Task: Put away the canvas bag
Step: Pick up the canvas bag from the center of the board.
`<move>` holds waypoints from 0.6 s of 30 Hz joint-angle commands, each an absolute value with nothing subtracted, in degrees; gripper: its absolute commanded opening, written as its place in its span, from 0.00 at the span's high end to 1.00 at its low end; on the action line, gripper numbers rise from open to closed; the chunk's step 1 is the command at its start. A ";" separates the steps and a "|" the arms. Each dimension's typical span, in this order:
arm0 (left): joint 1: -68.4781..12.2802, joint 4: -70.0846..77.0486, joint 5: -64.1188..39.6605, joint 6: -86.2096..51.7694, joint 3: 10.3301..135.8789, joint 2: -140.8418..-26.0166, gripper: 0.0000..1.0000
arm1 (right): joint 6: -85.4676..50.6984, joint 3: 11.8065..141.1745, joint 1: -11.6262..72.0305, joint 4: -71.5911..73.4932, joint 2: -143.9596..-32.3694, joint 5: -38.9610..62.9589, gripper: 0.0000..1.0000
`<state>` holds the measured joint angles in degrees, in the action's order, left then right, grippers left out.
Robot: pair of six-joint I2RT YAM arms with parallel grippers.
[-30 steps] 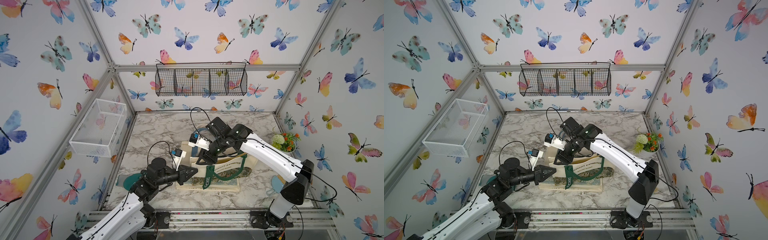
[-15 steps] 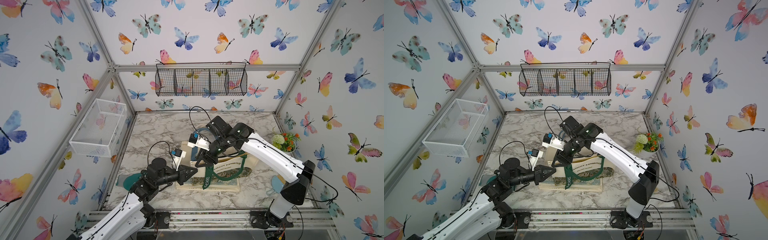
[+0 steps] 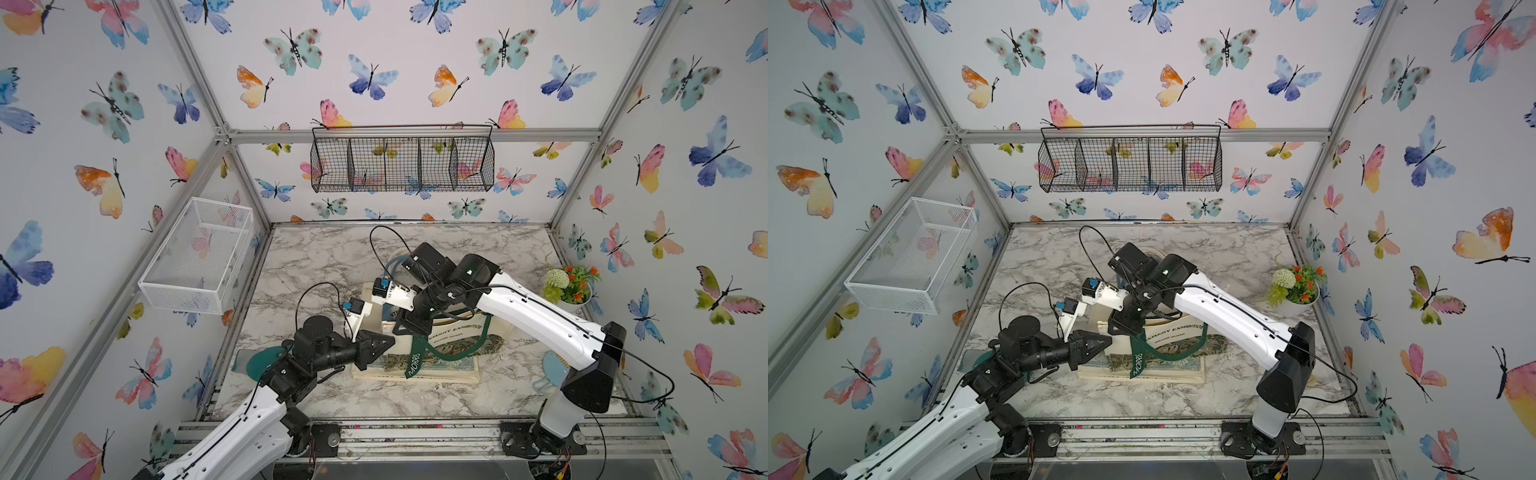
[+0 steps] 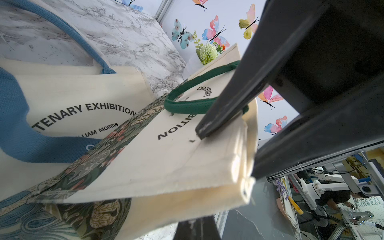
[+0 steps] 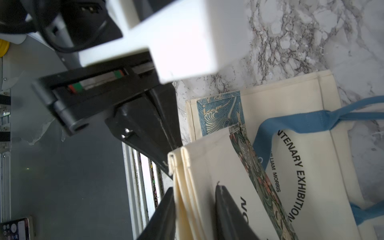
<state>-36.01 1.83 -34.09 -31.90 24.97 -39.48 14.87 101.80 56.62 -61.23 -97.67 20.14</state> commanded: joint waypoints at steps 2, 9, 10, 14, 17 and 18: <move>-36.05 1.08 -33.14 -30.67 26.11 -38.81 0.98 | 13.97 102.15 56.95 -63.72 -97.74 16.52 0.70; -36.11 0.25 -32.78 -29.79 27.26 -38.86 0.95 | 14.12 100.66 56.95 -63.29 -97.82 17.35 0.88; -36.09 -0.18 -32.75 -29.27 28.12 -38.85 0.92 | 14.13 100.55 56.95 -63.20 -97.89 17.40 0.95; -36.11 -2.86 -32.91 -24.92 33.28 -37.64 0.69 | 13.19 101.85 56.95 -63.32 -97.66 15.95 0.98; -36.05 -5.48 -30.96 -20.26 37.13 -36.96 0.54 | 12.02 103.46 56.95 -63.33 -96.54 14.94 0.98; -36.11 -5.83 -30.78 -18.70 37.86 -36.81 0.50 | 11.74 103.69 56.95 -63.50 -96.14 14.90 0.98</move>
<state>-36.01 -3.77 -32.16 -25.04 34.72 -38.15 13.56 101.95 56.62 -61.10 -97.65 16.86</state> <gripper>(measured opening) 0.473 0.085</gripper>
